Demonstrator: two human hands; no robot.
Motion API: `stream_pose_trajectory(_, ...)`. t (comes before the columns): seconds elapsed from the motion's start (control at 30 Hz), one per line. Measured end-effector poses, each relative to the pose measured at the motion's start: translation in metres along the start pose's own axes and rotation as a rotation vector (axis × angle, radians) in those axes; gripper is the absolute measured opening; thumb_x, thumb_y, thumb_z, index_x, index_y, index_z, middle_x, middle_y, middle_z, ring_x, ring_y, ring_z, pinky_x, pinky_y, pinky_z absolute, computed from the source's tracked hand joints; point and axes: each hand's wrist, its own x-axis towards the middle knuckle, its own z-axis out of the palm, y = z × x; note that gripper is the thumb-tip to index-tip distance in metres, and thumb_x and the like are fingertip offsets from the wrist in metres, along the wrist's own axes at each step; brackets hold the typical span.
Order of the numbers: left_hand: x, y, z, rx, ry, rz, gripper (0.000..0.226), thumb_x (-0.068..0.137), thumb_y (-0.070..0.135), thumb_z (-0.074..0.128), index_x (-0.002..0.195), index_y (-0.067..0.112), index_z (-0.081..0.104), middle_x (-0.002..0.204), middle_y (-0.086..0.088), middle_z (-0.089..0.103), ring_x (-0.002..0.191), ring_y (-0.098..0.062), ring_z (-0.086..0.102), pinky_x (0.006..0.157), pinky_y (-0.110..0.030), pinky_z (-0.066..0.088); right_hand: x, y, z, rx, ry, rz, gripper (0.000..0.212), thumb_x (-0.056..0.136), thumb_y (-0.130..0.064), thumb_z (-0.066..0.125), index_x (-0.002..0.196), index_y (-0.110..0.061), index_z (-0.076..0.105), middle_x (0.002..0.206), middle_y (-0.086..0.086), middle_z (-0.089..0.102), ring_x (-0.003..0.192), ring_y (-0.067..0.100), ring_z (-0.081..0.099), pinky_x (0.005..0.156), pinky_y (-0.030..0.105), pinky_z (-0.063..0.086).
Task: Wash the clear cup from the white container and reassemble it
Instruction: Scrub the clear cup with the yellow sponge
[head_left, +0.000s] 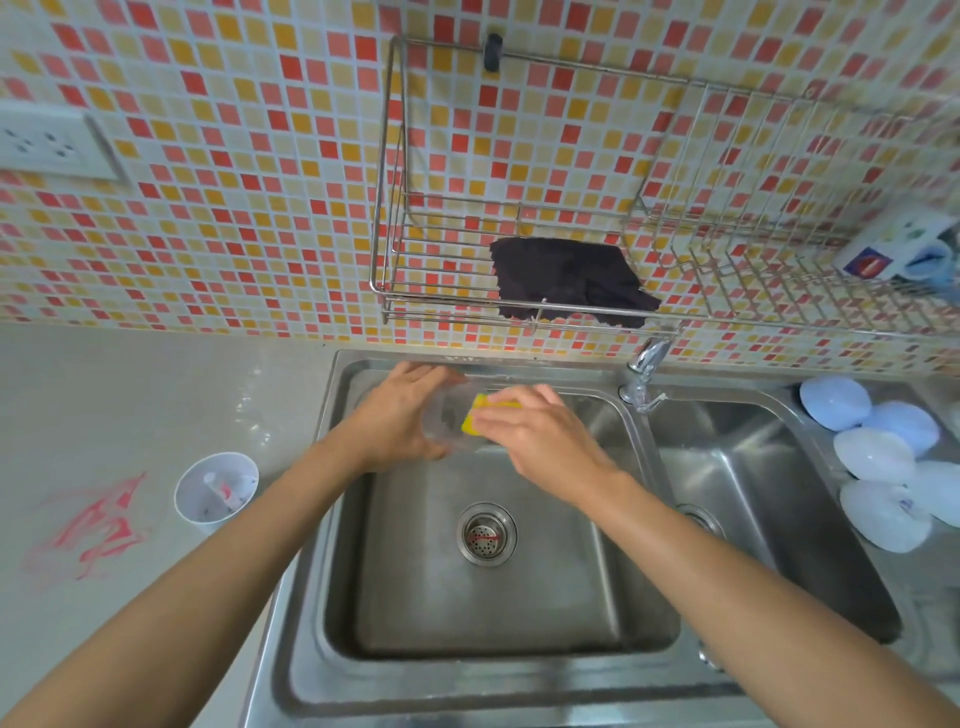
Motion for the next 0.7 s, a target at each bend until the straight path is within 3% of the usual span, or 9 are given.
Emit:
stream_pose_trajectory(0.1, 0.000, 0.003, -0.003, 0.000, 0.005, 0.010, 0.083, 0.061, 0.040, 0.083, 0.133, 0.026, 0.045, 0.130, 0.008, 0.055, 0.116, -0.017, 0.045, 0.090, -0.039, 0.049, 0.001, -0.006, 0.002, -0.060, 0.049, 0.020, 0.024, 0.079, -0.004, 0.060, 0.097, -0.016, 0.072, 0.101, -0.009, 0.071, 0.100, 0.022, 0.056, 0.077, 0.033, 0.043)
stream_pose_trajectory(0.23, -0.003, 0.000, 0.002, 0.019, -0.035, 0.019, 0.079, 0.064, 0.037, 0.082, 0.133, 0.027, 0.045, 0.127, 0.007, 0.056, 0.111, -0.015, 0.046, 0.092, -0.037, 0.048, -0.003, -0.018, 0.015, 0.125, -0.087, 0.091, 0.039, 0.072, 0.007, 0.067, 0.100, -0.019, 0.076, 0.096, -0.009, 0.073, 0.090, 0.022, 0.058, 0.073, 0.036, 0.047)
stream_pose_trajectory(0.3, -0.003, 0.000, 0.002, -0.007, -0.035, 0.003, 0.079, 0.065, 0.036, 0.082, 0.135, 0.025, 0.045, 0.129, 0.004, 0.056, 0.113, -0.018, 0.048, 0.096, -0.035, 0.045, 0.003, -0.011, 0.009, 0.059, -0.110, 0.072, 0.041, 0.068, 0.007, 0.070, 0.098, -0.020, 0.075, 0.093, -0.010, 0.073, 0.092, 0.021, 0.058, 0.075, 0.039, 0.048)
stream_pose_trajectory(0.43, 0.005, 0.005, -0.006, -0.001, 0.007, 0.019, 0.081, 0.065, 0.039, 0.083, 0.136, 0.023, 0.046, 0.134, 0.005, 0.054, 0.119, -0.019, 0.046, 0.098, -0.032, 0.044, 0.007, -0.006, 0.004, -0.103, 0.010, 0.071, 0.031, 0.069, 0.003, 0.069, 0.096, -0.013, 0.072, 0.098, -0.006, 0.071, 0.099, 0.021, 0.051, 0.079, 0.035, 0.040)
stream_pose_trajectory(0.5, 0.007, 0.005, -0.008, 0.006, -0.006, 0.025, 0.080, 0.066, 0.041, 0.083, 0.135, 0.023, 0.047, 0.134, 0.004, 0.055, 0.120, -0.019, 0.046, 0.099, -0.031, 0.042, 0.004, -0.015, 0.010, 0.082, 0.035, 0.148, 0.032, 0.075, 0.007, 0.065, 0.099, -0.013, 0.074, 0.099, -0.005, 0.072, 0.095, 0.023, 0.054, 0.083, 0.027, 0.042)
stream_pose_trajectory(0.6, 0.004, 0.000, -0.006, 0.035, -0.036, 0.011, 0.079, 0.066, 0.039, 0.083, 0.134, 0.023, 0.047, 0.132, 0.003, 0.056, 0.119, -0.019, 0.047, 0.098, -0.030, 0.041, 0.003, -0.026, 0.013, 0.525, -0.038, 0.436, 0.027, 0.086, 0.000, 0.063, 0.104, -0.016, 0.075, 0.096, -0.004, 0.069, 0.100, 0.018, 0.058, 0.089, 0.004, 0.034)
stream_pose_trajectory(0.63, 0.002, -0.001, -0.004, 0.034, -0.041, 0.002, 0.078, 0.066, 0.039, 0.082, 0.134, 0.023, 0.046, 0.132, 0.003, 0.056, 0.118, -0.019, 0.048, 0.098, -0.032, 0.043, 0.004, -0.026, 0.013, 0.548, -0.068, 0.450, 0.027, 0.087, -0.001, 0.063, 0.105, -0.018, 0.075, 0.098, -0.003, 0.069, 0.102, 0.016, 0.058, 0.091, 0.008, 0.037)
stream_pose_trajectory(0.7, -0.002, -0.002, -0.001, 0.020, -0.068, -0.018, 0.079, 0.065, 0.038, 0.082, 0.133, 0.024, 0.046, 0.130, 0.003, 0.056, 0.116, -0.019, 0.048, 0.098, -0.036, 0.045, 0.000, -0.020, 0.013, 0.362, -0.083, 0.285, 0.034, 0.081, 0.003, 0.065, 0.105, -0.019, 0.074, 0.101, -0.003, 0.072, 0.101, 0.018, 0.057, 0.091, 0.028, 0.046)
